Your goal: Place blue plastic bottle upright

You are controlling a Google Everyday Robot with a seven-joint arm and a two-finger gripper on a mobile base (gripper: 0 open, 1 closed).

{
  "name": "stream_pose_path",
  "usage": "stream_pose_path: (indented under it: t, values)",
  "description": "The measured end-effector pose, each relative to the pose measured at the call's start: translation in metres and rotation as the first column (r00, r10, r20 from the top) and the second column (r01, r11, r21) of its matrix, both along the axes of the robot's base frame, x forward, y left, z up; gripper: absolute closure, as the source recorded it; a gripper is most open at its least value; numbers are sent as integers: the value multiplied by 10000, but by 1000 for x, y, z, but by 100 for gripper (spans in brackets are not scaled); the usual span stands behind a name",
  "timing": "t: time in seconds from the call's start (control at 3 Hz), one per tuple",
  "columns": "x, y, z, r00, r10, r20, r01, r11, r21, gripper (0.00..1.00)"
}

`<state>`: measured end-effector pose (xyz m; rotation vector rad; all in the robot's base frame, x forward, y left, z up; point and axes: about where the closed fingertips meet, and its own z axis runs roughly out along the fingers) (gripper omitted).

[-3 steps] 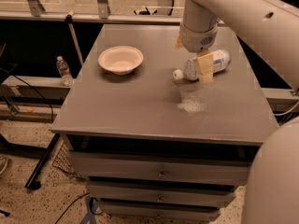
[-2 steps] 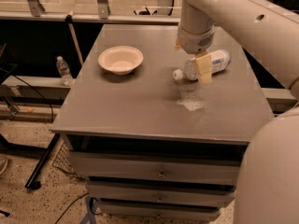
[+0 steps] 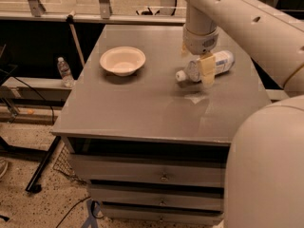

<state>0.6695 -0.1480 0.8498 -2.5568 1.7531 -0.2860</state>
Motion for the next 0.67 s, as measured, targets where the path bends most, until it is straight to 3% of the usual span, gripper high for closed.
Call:
stream_pose_path:
  t: [0.33,0.67]
  values:
    - [4,-5,-6,9999,-100,-89,100,9999,12,39]
    - [-1,-8,-8,9998,-174,-29,174,9998,0,70]
